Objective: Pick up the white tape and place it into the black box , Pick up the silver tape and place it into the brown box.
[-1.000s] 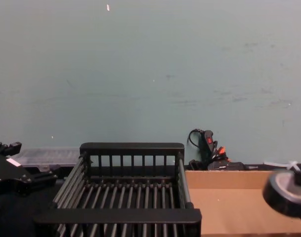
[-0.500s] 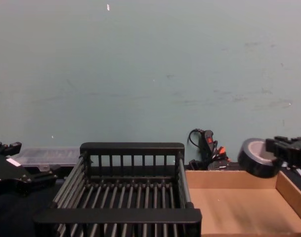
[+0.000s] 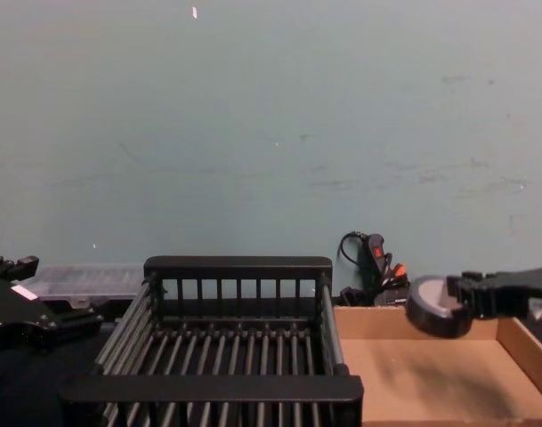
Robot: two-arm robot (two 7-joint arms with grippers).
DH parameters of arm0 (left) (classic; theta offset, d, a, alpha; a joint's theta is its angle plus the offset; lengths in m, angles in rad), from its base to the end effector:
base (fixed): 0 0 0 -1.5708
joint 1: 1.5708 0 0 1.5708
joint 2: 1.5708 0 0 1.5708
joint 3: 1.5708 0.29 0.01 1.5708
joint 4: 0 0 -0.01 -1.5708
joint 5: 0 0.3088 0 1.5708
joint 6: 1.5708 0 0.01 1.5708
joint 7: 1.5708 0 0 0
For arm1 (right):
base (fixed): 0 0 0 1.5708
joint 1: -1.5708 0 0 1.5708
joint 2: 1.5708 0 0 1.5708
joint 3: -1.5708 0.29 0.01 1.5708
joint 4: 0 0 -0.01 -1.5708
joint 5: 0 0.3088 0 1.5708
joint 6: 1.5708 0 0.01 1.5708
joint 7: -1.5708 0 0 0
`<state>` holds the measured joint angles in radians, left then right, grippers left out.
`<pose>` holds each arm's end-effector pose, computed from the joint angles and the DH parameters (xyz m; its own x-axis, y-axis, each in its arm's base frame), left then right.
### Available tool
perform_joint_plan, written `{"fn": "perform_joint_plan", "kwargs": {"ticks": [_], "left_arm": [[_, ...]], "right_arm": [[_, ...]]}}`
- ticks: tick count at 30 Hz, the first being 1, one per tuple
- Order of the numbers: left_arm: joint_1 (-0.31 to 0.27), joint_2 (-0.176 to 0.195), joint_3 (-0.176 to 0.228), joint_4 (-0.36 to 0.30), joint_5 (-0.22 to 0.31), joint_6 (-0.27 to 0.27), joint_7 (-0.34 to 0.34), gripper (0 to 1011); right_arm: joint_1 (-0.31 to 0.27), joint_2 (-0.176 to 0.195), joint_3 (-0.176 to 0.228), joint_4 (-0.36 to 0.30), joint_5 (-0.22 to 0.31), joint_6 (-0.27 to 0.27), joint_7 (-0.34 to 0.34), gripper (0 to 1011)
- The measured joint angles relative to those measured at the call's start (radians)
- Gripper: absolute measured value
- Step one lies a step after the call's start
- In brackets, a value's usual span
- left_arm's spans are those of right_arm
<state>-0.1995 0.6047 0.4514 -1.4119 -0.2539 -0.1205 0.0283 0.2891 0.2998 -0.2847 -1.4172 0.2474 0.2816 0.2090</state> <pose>0.3581 0.0827 -0.3023 0.2923 0.8803 0.3738 -0.9553 0.2873 0.0704 0.4000 -0.0165 -0.2593 0.4071 -0.9112 0.0628 0.8915 0.3814 -0.2444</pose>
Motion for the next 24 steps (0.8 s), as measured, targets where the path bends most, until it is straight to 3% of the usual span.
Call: {"fn": "perform_joint_plan", "kwargs": {"ticks": [10, 24], "left_arm": [[0.000, 0.000, 0.000, 0.000, 0.000, 0.000, 0.000, 1001], [0.000, 0.000, 0.000, 0.000, 0.000, 0.000, 0.000, 1001]], "right_arm": [[0.036, -0.035, -0.005, 0.096, -0.047, 0.005, -0.008, 140], [0.037, -0.049, 0.001, 0.113, -0.075, 0.008, -0.002, 140]]}}
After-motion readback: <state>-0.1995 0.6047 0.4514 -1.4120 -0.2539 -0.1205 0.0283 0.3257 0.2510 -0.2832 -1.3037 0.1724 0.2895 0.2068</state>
